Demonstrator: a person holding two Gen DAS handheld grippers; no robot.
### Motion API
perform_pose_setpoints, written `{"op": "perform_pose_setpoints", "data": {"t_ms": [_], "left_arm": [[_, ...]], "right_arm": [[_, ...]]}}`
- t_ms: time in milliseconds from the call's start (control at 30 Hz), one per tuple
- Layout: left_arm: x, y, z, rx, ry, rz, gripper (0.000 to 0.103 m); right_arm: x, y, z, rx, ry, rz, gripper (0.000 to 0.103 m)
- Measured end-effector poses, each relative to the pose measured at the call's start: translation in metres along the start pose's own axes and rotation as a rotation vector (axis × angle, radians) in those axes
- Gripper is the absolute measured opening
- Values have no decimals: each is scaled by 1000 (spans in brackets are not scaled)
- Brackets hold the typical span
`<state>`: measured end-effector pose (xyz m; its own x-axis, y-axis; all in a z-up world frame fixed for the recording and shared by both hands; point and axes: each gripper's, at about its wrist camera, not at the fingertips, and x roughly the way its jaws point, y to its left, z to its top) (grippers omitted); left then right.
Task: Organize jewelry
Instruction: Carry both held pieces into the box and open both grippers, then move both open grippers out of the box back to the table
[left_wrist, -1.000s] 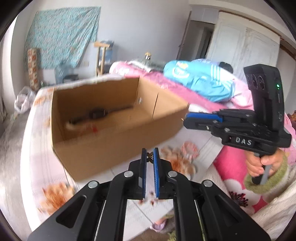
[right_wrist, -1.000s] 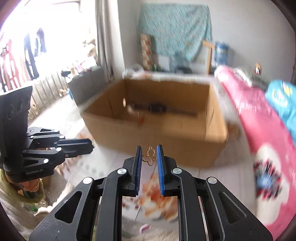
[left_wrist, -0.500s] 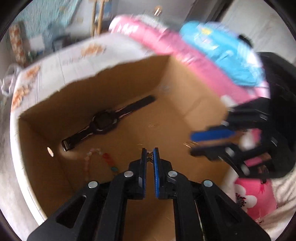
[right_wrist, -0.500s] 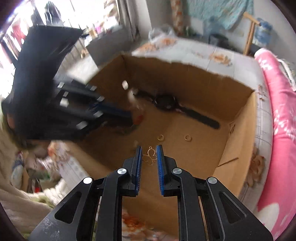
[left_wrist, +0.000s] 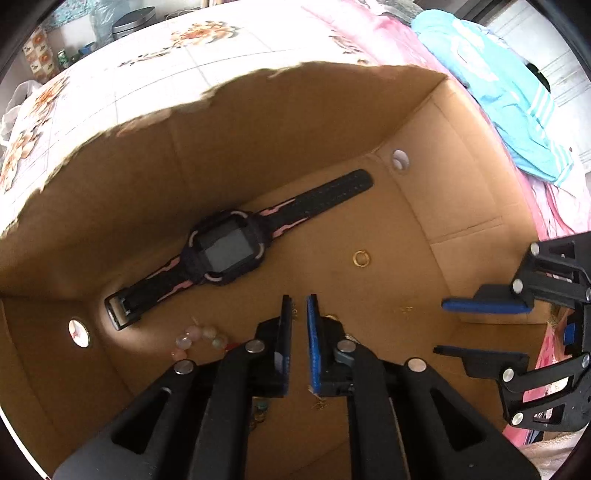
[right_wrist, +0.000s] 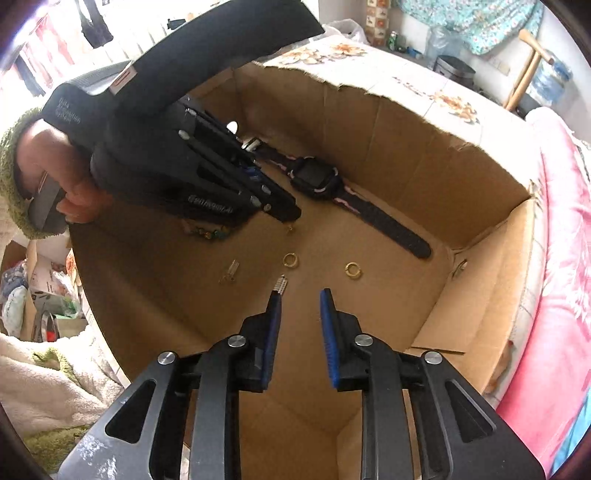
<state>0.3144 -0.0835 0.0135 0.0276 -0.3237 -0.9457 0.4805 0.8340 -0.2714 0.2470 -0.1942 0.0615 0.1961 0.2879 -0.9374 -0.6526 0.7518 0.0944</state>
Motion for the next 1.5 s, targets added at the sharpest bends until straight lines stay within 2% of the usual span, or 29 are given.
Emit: {"op": "perform_pose_setpoints", "data": {"t_ms": [67, 233, 400, 467, 533, 567, 600, 633, 733, 833, 967, 1133, 1233, 1300, 1400, 1433, 1500], "left_arm": [[-2, -4, -1, 11, -12, 21, 18], [-17, -14, -7, 29, -55, 49, 19], [-62, -23, -20, 76, -189, 77, 21], [-85, -34, -39, 100, -251, 85, 27], [-110, -49, -59, 129, -315, 90, 42], [-121, -53, -71, 148, -348, 89, 45], [-131, -60, -85, 167, -384, 91, 53], [-146, -68, -104, 192, -424, 97, 61], [-176, -77, -151, 231, -523, 116, 76], [-191, -82, -202, 235, -604, 117, 86], [-181, -78, -247, 177, -628, 133, 92], [-129, -69, -275, 84, -572, 128, 95], [-86, -73, -276, 47, -510, 194, 95], [-60, -75, -277, 27, -498, 240, 95], [-30, -71, -270, -19, -464, 252, 95], [-25, -72, -265, -32, -456, 262, 95], [-11, -71, -260, -62, -450, 274, 95]], "right_arm": [[-4, -2, -2, 9, -17, 7, 25], [-22, -5, -4, 31, -72, -6, 32], [-61, -4, -17, 79, -171, -18, 35], [-80, 1, -22, 105, -224, -15, 39], [-104, 6, -38, 139, -295, -12, 41], [-115, 8, -45, 153, -324, -17, 43], [-122, 11, -50, 161, -346, -21, 45], [-135, 17, -62, 176, -388, -28, 49], [-164, 29, -93, 217, -492, -40, 56], [-174, 38, -118, 263, -568, -36, 66], [-163, 56, -146, 339, -588, -98, 79], [-129, 75, -177, 433, -532, -200, 89], [-105, 83, -187, 466, -469, -268, 90], [-95, 86, -192, 503, -430, -286, 92], [-86, 85, -197, 564, -407, -291, 95], [-85, 87, -198, 570, -408, -311, 95], [-84, 92, -199, 560, -397, -410, 95]]}}
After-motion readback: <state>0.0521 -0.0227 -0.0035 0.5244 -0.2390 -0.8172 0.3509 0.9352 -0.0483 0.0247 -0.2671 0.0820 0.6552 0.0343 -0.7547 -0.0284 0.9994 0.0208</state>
